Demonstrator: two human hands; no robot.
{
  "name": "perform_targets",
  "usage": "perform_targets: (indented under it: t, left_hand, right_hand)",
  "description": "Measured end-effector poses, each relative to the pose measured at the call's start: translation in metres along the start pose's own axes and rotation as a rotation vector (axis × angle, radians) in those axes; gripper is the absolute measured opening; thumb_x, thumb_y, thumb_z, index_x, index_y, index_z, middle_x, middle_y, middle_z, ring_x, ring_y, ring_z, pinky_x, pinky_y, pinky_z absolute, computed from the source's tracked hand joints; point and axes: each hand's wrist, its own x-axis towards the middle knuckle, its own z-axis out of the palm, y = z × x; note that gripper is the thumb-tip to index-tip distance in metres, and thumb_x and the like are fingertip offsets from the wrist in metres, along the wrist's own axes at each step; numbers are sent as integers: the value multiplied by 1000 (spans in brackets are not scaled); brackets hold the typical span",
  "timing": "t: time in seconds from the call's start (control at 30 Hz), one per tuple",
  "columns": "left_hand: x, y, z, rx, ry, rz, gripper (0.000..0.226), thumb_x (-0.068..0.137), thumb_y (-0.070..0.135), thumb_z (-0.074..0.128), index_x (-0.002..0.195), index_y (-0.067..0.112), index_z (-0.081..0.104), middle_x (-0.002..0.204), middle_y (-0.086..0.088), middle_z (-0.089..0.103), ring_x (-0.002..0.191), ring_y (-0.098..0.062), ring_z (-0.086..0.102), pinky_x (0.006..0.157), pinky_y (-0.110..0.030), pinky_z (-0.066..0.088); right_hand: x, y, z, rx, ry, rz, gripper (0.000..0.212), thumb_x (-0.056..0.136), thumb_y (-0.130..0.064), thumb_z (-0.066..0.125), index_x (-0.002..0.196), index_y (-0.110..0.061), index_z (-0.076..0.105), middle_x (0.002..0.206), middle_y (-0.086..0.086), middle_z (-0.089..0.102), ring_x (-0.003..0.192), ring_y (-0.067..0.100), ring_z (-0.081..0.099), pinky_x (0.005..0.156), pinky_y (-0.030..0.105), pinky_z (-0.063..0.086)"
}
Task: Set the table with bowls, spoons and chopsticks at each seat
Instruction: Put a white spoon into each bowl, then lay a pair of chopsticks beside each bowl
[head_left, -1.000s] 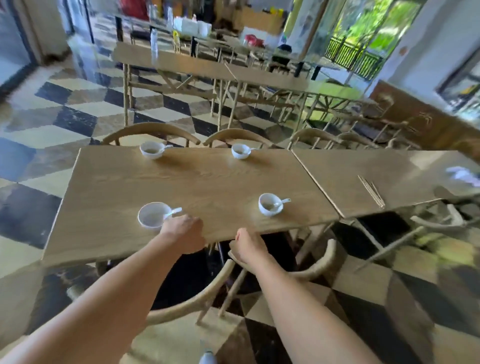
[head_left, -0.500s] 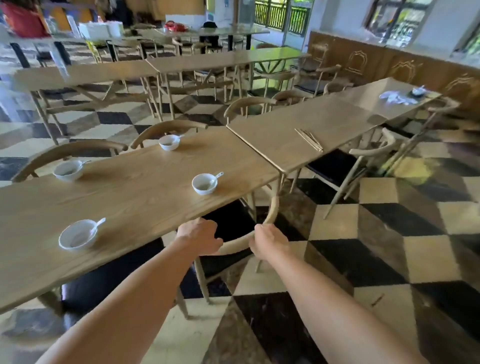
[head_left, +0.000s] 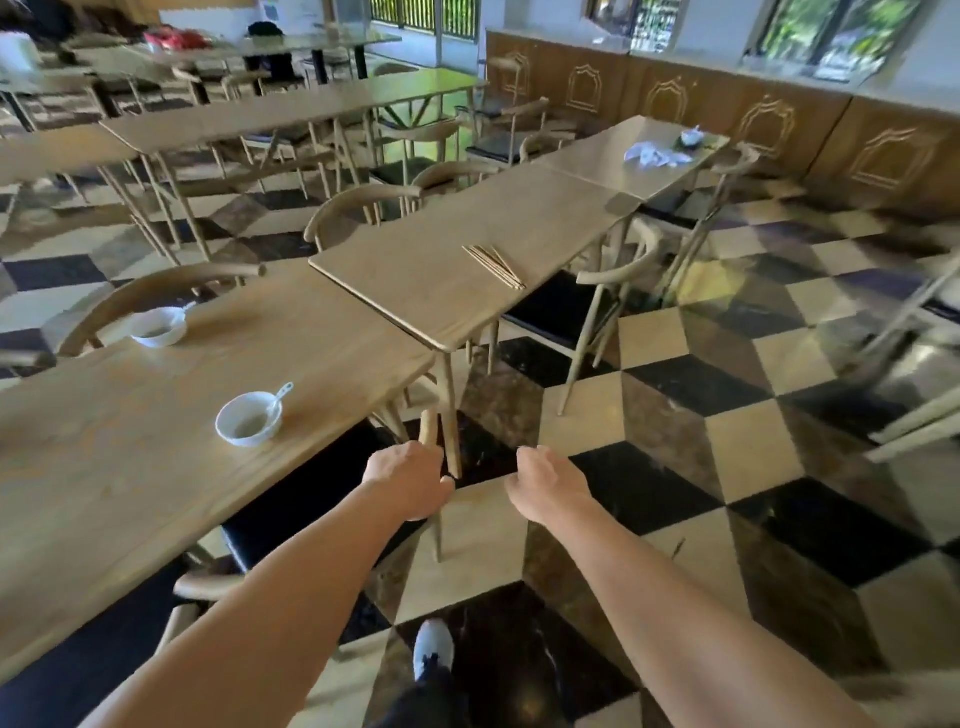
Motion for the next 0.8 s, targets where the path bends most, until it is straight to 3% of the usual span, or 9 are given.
perform_targets:
  t: [0.13, 0.23, 0.37, 0.57, 0.8]
  left_hand:
    - [66, 13, -1, -21, -21, 33, 39, 93, 48, 40, 111, 19, 59, 108, -4, 59, 79, -21, 57, 61, -34, 43]
    - [124, 17, -3, -44, -32, 76, 33, 93, 49, 40, 102, 23, 56, 107, -5, 64, 87, -24, 58, 68, -37, 47]
    - [212, 14, -21, -57, -53, 106, 36, 93, 46, 40, 113, 22, 58, 110, -5, 65, 98, -28, 64, 69, -37, 46]
    - [331, -13, -51, -110, -70, 152, 39, 95, 47, 36, 113, 20, 58, 107, -5, 64, 93, -28, 64, 66, -35, 49]
    - [419, -30, -57, -209, -143, 85, 30, 98, 40, 39, 111, 20, 58, 104, -4, 63, 87, -23, 62, 76, -37, 56]
  right_hand:
    - [51, 16, -4, -4, -9, 28, 21, 96, -32, 54, 107, -16, 60, 106, 5, 62, 98, 26, 63, 78, 38, 54]
    - [104, 27, -8, -2, -32, 66, 22, 97, -33, 53, 108, -15, 61, 105, 5, 62, 96, 25, 64, 75, 35, 53]
    - [188, 36, -25, -27, -80, 118, 24, 98, -30, 51, 110, -13, 62, 103, 6, 63, 96, 25, 63, 69, 30, 45]
    - [307, 40, -64, -37, -124, 164, 23, 98, -30, 53, 111, -14, 64, 105, 5, 66, 100, 22, 64, 88, 36, 55]
    - [392, 50, -74, -78, -231, 197, 29, 99, -32, 50, 114, -11, 63, 109, 7, 67, 104, 24, 64, 92, 36, 54]
